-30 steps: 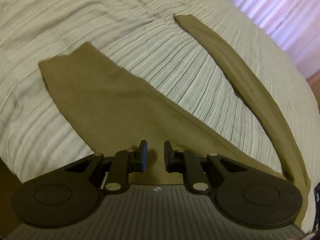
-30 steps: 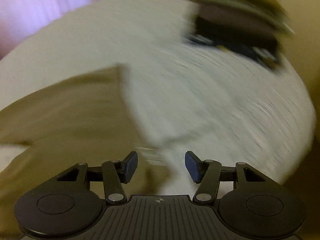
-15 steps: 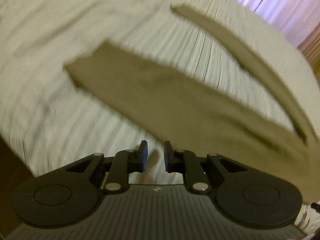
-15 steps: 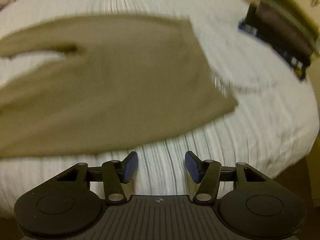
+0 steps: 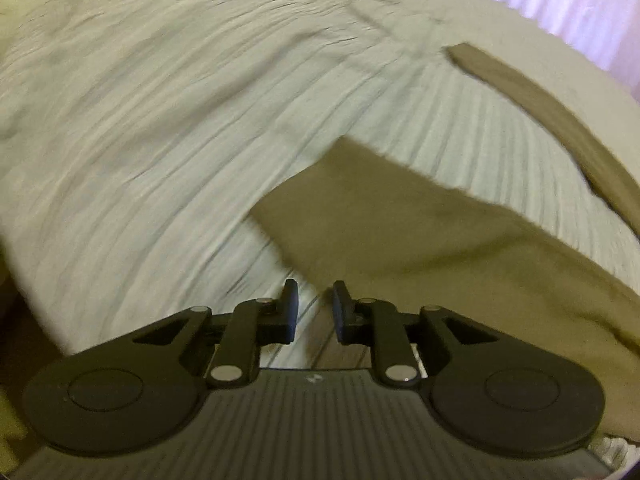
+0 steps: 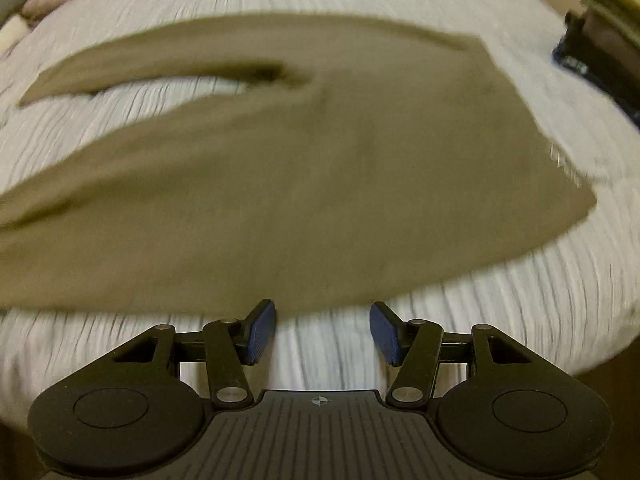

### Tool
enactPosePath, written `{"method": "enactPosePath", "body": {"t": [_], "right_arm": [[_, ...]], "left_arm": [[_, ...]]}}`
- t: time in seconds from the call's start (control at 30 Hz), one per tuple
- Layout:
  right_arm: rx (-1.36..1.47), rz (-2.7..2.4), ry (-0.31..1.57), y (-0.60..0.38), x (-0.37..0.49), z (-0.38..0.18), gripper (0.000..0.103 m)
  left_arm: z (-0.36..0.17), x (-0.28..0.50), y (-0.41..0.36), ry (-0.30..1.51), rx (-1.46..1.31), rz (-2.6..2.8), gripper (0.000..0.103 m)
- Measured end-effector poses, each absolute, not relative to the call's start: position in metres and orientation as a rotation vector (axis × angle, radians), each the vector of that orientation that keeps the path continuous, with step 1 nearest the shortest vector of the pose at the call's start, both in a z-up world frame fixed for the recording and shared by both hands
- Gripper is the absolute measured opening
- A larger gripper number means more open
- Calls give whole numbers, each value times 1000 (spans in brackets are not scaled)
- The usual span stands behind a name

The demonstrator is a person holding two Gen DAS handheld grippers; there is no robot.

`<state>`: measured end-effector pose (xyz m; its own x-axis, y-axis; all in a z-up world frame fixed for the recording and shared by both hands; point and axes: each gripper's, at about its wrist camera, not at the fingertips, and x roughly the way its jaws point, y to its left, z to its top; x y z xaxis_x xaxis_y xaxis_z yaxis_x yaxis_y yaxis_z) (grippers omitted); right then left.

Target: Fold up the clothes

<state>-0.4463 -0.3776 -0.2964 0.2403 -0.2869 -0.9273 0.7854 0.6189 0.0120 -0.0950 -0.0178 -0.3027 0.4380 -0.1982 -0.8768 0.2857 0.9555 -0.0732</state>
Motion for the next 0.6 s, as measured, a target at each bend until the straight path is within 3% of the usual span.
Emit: {"method": "enactPosePath", "body": {"t": [0.2, 0.33, 0.6], "right_arm": [[642, -745, 1109, -370, -472, -272, 57], [668, -720, 1086, -378, -489, -241, 57], [609, -620, 1036, -397, -538, -166, 57]], "left_arm": [[-272, -135, -19, 1163, 90, -270, 16], [-243, -182, -63, 1203, 135, -369, 19], [-166, -296, -114, 1107, 187, -481, 29]]}}
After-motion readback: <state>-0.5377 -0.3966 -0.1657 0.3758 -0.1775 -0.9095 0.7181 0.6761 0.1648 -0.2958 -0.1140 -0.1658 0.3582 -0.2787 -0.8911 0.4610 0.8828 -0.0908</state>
